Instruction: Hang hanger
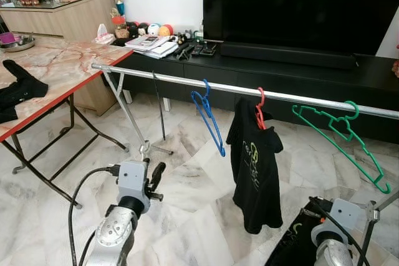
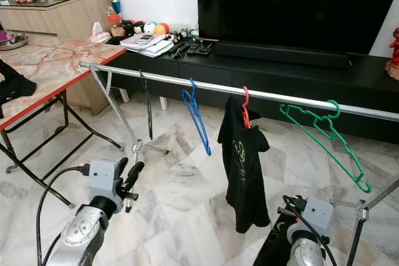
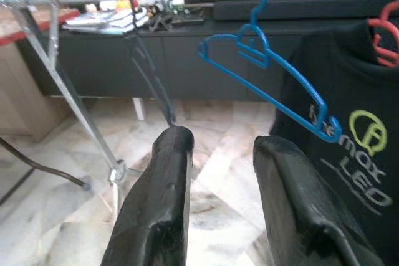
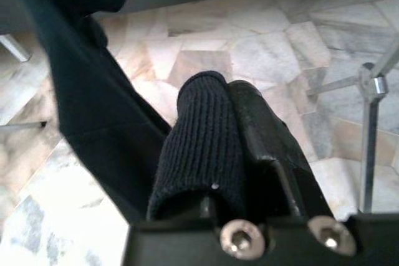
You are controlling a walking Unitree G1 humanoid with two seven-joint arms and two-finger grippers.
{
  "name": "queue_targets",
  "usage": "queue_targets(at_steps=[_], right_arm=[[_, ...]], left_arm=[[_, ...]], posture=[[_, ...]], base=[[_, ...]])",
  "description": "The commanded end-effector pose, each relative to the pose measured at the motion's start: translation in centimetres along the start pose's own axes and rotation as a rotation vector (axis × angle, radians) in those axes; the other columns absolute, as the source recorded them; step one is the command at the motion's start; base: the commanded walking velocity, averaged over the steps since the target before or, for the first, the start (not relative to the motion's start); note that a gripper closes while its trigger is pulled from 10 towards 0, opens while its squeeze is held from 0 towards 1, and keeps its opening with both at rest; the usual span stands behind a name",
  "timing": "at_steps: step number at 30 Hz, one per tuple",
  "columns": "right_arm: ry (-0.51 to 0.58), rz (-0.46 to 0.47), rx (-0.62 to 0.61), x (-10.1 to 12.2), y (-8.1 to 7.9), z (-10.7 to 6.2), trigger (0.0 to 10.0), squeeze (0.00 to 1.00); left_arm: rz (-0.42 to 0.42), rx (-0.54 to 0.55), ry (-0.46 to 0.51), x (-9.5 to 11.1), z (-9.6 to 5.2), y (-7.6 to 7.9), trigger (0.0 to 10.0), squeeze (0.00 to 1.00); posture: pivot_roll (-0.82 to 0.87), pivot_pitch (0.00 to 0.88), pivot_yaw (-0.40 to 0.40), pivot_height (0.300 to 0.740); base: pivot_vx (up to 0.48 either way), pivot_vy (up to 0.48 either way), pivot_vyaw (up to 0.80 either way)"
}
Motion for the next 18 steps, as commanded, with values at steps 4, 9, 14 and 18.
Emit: queue_targets(at_steps=[4, 9, 14, 18], right_arm=[[-0.006, 0.008, 0.014, -0.1, -0.5, 0.1, 10.0, 0.0], [-0.011, 0.023, 0.007, 0.0, -0.3, 0.1, 10.0, 0.0], [-0.025, 0.014, 0.024, -0.3, -0.8, 0.2, 10.0, 0.0], [-0.028, -0.019, 0.056, -0.5, -1.6, 0.1, 10.0, 0.0]], left_arm=[[0.0, -0.026, 0.013, 0.7, 0.7, 0.8, 10.0, 0.0], [0.001, -0.047, 0.018, 0.8, 0.7, 1.5, 10.0, 0.0], [0.005, -0.046, 0.02, 0.8, 0.6, 1.4, 10.0, 0.0], [0.008, -0.045, 0.023, 0.9, 0.6, 1.3, 10.0, 0.0]], posture=[[0.0, 0.0, 0.032, 0.74], [0.0, 0.0, 0.033, 0.74], [0.01, 0.0, 0.027, 0.74], [0.01, 0.0, 0.03, 0.74]], base=[[0.284, 0.0, 0.0], [0.309, 0.0, -0.41], [0.315, 0.0, -0.79], [0.317, 0.0, 0.0]])
Point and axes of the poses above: a point about 5 cm out from each wrist's last joint towards the gripper, its own z axis pointing out of the wrist towards the gripper, its own x axis along the axis of the wrist's last joint, y = z × x, the point moved 5 cm from there along z, pointing out of the wrist towards the gripper, and after that the axes turned 13 degrees about z, right-handed, at the moved point
